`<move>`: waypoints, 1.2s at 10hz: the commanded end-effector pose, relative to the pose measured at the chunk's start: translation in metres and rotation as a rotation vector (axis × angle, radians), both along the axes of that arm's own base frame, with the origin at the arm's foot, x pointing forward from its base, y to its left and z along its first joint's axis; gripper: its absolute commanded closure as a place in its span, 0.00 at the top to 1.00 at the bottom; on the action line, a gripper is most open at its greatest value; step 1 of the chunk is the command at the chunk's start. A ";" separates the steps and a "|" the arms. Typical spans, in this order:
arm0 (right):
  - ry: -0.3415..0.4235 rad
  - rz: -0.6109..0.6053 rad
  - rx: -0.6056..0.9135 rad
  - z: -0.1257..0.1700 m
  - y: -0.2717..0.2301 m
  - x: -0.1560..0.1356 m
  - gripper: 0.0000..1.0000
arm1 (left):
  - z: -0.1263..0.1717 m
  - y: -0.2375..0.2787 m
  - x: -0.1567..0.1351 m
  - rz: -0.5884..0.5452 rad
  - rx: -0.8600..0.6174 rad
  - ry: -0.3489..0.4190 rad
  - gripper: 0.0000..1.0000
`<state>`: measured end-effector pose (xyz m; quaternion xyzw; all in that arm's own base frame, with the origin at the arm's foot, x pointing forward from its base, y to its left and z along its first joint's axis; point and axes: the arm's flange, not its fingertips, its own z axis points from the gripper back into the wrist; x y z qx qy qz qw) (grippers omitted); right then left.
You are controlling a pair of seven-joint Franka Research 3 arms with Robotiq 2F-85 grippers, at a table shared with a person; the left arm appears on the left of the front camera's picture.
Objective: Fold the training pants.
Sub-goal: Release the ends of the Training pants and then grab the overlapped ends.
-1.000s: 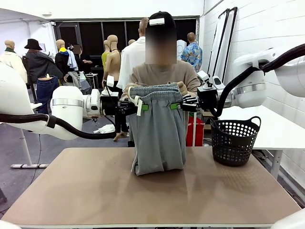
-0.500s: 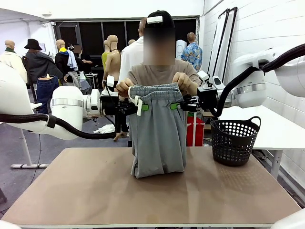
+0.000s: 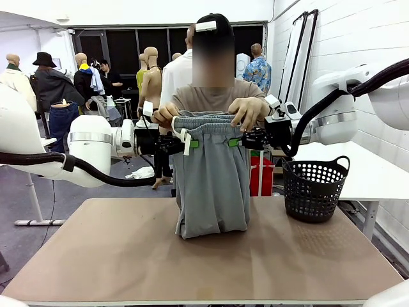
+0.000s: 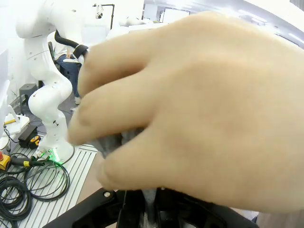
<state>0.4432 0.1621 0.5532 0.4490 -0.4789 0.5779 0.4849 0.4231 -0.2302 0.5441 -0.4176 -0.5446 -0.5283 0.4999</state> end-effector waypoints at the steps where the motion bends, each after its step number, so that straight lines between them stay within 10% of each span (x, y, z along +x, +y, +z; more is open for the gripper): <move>1: 0.001 0.004 0.000 0.000 0.001 -0.001 0.00 | 0.002 0.000 -0.001 0.006 -0.011 -0.018 0.00; 12: 0.001 0.004 0.000 0.000 0.001 -0.001 0.00 | 0.002 0.000 -0.001 0.006 -0.011 -0.018 0.00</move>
